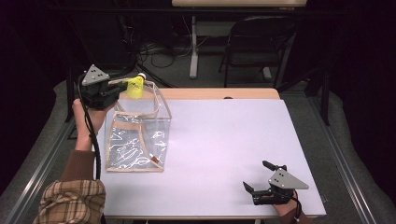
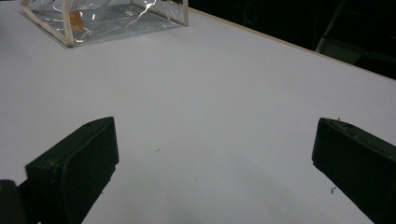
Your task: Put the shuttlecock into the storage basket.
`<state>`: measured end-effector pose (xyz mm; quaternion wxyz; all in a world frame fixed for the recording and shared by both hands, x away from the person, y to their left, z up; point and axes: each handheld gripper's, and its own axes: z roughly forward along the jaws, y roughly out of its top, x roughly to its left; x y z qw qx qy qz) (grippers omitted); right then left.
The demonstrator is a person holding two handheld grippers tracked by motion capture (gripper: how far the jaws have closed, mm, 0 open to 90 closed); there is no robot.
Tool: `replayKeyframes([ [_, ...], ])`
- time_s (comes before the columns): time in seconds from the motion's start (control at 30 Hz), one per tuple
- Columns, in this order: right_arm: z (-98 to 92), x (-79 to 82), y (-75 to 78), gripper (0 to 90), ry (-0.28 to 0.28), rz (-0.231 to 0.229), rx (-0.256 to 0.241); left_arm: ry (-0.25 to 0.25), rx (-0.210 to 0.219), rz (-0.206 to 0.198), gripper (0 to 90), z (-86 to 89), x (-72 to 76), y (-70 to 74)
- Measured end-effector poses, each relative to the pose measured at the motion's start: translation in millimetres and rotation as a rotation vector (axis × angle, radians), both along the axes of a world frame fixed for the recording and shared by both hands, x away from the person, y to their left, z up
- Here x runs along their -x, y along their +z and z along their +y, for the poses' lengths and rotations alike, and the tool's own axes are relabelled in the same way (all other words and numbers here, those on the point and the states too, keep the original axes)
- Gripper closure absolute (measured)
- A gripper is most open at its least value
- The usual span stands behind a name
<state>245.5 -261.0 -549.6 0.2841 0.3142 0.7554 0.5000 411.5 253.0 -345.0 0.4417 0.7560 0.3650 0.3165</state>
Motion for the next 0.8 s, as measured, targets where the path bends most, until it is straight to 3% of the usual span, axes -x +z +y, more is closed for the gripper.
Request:
replayKeyframes([
  [0.8,-0.1,0.2,0.2,0.0,0.000,0.002,0.004,0.040,0.017,0.012,89.4,15.6,1.4,-9.4],
])
